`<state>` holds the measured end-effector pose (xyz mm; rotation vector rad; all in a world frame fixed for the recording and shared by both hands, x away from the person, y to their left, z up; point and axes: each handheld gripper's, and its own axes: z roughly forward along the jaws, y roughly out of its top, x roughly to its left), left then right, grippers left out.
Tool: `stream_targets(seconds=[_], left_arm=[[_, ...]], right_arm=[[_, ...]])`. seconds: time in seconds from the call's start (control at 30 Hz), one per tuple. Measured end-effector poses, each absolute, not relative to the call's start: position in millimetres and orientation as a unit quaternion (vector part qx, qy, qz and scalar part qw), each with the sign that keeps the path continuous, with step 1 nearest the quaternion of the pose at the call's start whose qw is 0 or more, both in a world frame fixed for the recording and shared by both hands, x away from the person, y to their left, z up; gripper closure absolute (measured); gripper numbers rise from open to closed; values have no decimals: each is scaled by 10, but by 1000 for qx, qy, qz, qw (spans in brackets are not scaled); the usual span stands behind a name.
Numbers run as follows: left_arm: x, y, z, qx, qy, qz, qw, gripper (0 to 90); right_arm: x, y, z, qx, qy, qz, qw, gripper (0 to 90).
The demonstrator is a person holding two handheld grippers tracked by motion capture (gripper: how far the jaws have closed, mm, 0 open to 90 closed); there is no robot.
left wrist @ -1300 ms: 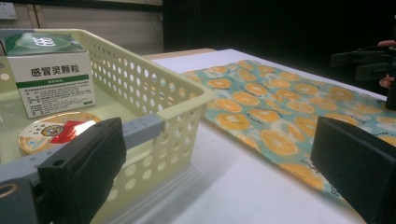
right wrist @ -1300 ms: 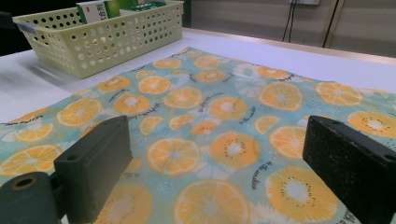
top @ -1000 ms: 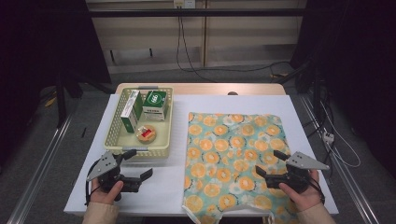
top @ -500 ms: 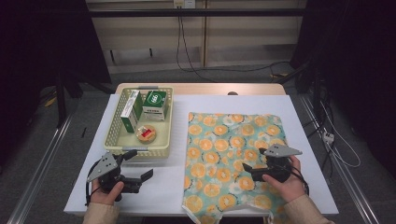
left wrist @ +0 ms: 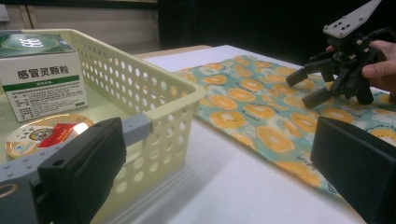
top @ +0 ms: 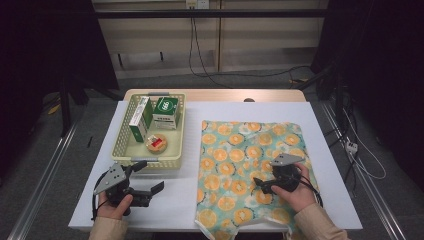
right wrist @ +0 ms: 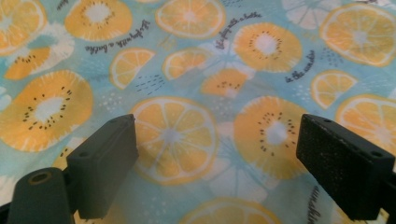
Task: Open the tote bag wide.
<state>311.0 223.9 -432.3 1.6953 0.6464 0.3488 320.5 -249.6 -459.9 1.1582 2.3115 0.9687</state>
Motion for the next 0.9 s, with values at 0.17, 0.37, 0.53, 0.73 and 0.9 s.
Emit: stream_targets(seconds=[0.17,0.37,0.53,0.73,0.9], left_arm=[[3115,2232,-4334,736,277,148,600,31],[3120,2205,-4340,738,276,146,598,31],[3118,2189,-4341,740,274,147,596,31],[3120,2190,-4343,741,274,147,595,31],[3126,2180,-4347,742,273,148,594,31]], right_arm=[[3215,-2447,-4605,415,824,340,182,162],[3223,-2439,-4595,432,820,337,167,222],[3223,-2431,-4587,437,819,334,164,247],[3241,-2436,-4570,442,819,329,160,296],[3250,-2461,-4562,445,816,332,161,391]])
